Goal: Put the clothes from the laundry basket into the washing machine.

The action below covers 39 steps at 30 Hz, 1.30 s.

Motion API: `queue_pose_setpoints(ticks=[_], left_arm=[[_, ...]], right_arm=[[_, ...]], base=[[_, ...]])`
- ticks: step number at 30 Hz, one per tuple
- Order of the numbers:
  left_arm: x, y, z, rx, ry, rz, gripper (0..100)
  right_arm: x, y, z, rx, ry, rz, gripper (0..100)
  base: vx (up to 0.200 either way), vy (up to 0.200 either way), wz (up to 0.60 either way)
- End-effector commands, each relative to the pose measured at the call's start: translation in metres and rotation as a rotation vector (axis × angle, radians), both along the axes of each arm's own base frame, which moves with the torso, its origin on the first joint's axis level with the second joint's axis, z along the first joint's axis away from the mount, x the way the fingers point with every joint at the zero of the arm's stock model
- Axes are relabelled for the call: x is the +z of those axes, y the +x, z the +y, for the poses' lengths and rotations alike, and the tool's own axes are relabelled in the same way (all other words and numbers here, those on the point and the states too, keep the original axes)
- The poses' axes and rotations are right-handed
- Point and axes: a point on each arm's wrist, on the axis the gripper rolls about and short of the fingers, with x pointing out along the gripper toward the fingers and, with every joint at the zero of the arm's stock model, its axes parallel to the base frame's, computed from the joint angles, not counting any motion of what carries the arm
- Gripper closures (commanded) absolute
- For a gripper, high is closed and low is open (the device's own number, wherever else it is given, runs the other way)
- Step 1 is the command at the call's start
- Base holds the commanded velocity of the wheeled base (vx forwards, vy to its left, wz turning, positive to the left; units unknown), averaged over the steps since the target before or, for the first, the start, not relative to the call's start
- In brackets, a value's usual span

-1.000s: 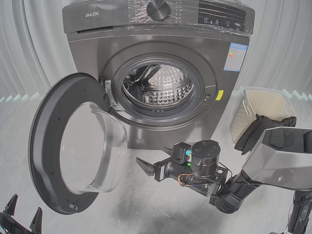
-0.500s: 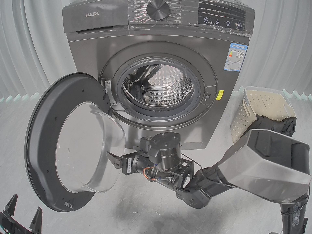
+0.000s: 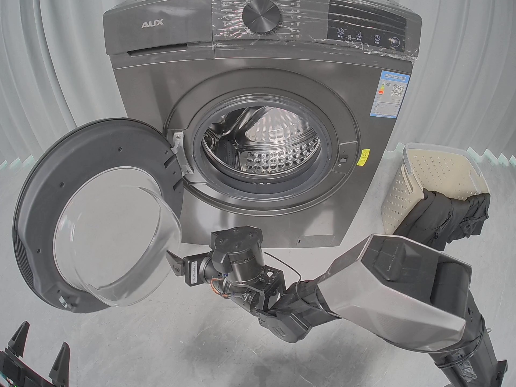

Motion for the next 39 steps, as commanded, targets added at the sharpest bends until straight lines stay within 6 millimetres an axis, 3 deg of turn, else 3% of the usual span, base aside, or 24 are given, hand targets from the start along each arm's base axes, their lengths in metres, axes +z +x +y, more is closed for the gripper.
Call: queue_pose_setpoints(ticks=[1, 5, 7, 8, 9, 10, 14, 15, 16, 21, 22, 25, 31, 39], left_arm=[[-0.005, 0.0, 0.0, 0.001, -0.001, 0.002, 0], [-0.005, 0.0, 0.0, 0.001, 0.0, 0.001, 0], [-0.005, 0.0, 0.0, 0.001, 0.0, 0.001, 0], [-0.005, 0.0, 0.0, 0.001, 0.002, 0.001, 0], [-0.005, 0.0, 0.0, 0.001, 0.002, 0.001, 0], [-0.005, 0.0, 0.0, 0.001, 0.002, 0.001, 0], [-0.005, 0.0, 0.0, 0.001, 0.0, 0.001, 0], [-0.005, 0.0, 0.0, 0.001, 0.0, 0.001, 0], [-0.005, 0.0, 0.0, 0.001, 0.002, 0.003, 0], [-0.005, 0.0, 0.0, 0.0, 0.002, 0.001, 0], [-0.005, 0.0, 0.0, 0.0, 0.002, 0.001, 0], [-0.005, 0.0, 0.0, 0.0, 0.002, 0.001, 0], [-0.005, 0.0, 0.0, 0.0, 0.002, 0.001, 0], [-0.005, 0.0, 0.0, -0.002, 0.002, 0.001, 0]], right_arm=[[0.014, 0.004, -0.02, -0.044, -0.002, -0.004, 0], [0.05, -0.004, -0.069, -0.092, -0.055, -0.032, 0], [0.059, -0.01, -0.097, -0.115, -0.112, -0.056, 0], [0.06, -0.01, -0.099, -0.119, -0.115, -0.059, 0], [0.067, -0.016, -0.123, -0.143, -0.139, -0.085, 0], [0.07, -0.019, -0.135, -0.156, -0.147, -0.098, 0], [0.073, -0.035, -0.187, -0.213, -0.209, -0.137, 0], [0.073, -0.035, -0.187, -0.213, -0.209, -0.137, 0], [0.072, -0.042, -0.214, -0.246, -0.229, -0.163, 0], [0.069, -0.06, -0.253, -0.289, -0.209, -0.222, 0], [0.069, -0.068, -0.271, -0.321, -0.222, -0.233, 0], [0.071, -0.077, -0.284, -0.344, -0.223, -0.232, 0], [0.09, -0.114, -0.316, -0.398, -0.193, -0.28, 0], [0.085, -0.155, -0.345, -0.465, -0.207, -0.264, 0]], base=[[0.0, 0.0, 0.0], [0.0, 0.0, 0.0], [0.0, 0.0, 0.0], [0.0, 0.0, 0.0], [0.0, 0.0, 0.0], [0.0, 0.0, 0.0], [0.0, 0.0, 0.0], [0.0, 0.0, 0.0], [0.0, 0.0, 0.0], [0.0, 0.0, 0.0], [0.0, 0.0, 0.0], [0.0, 0.0, 0.0], [0.0, 0.0, 0.0], [0.0, 0.0, 0.0]])
